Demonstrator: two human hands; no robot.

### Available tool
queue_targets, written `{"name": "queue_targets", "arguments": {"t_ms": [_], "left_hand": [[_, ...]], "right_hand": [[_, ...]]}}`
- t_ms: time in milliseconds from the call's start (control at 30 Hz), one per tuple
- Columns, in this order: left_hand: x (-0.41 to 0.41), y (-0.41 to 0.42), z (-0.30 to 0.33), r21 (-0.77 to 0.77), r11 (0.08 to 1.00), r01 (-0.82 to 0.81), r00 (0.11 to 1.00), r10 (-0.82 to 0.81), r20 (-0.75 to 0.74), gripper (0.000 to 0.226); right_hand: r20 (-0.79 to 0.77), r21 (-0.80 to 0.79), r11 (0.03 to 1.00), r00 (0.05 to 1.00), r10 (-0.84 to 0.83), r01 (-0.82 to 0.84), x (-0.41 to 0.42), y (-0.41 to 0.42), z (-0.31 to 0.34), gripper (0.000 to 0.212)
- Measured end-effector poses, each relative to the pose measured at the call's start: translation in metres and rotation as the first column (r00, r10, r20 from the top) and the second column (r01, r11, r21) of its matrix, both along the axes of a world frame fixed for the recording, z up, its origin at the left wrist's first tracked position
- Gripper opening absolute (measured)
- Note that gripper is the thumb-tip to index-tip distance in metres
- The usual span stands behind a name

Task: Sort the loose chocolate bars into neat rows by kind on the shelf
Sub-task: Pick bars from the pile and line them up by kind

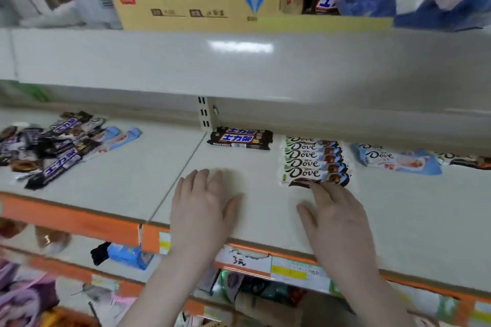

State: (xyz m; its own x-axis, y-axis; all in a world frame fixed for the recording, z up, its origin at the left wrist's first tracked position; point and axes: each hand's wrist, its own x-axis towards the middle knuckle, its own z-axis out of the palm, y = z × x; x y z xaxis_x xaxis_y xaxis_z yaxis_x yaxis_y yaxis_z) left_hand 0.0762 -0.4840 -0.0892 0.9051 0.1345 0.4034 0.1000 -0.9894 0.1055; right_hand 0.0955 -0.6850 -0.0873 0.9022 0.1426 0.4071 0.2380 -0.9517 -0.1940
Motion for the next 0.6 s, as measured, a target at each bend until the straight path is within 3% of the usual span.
{"name": "queue_targets", "arguments": {"t_ms": [267, 600], "left_hand": [[-0.040, 0.108, 0.006, 0.002, 0.970, -0.243, 0.970, 0.243, 0.000, 0.053], [-0.048, 0.339, -0.002, -0.015, 0.958, -0.286, 0.955, 0.286, 0.079, 0.062]], "right_hand": [[-0.082, -0.004, 0.976, 0.973, 0.216, -0.217, 0.003, 0.127, 0.009, 0.041], [-0.093, 0.073, 0.975, 0.972, 0.214, -0.208, -0.004, 0.339, 0.010, 0.048]]}}
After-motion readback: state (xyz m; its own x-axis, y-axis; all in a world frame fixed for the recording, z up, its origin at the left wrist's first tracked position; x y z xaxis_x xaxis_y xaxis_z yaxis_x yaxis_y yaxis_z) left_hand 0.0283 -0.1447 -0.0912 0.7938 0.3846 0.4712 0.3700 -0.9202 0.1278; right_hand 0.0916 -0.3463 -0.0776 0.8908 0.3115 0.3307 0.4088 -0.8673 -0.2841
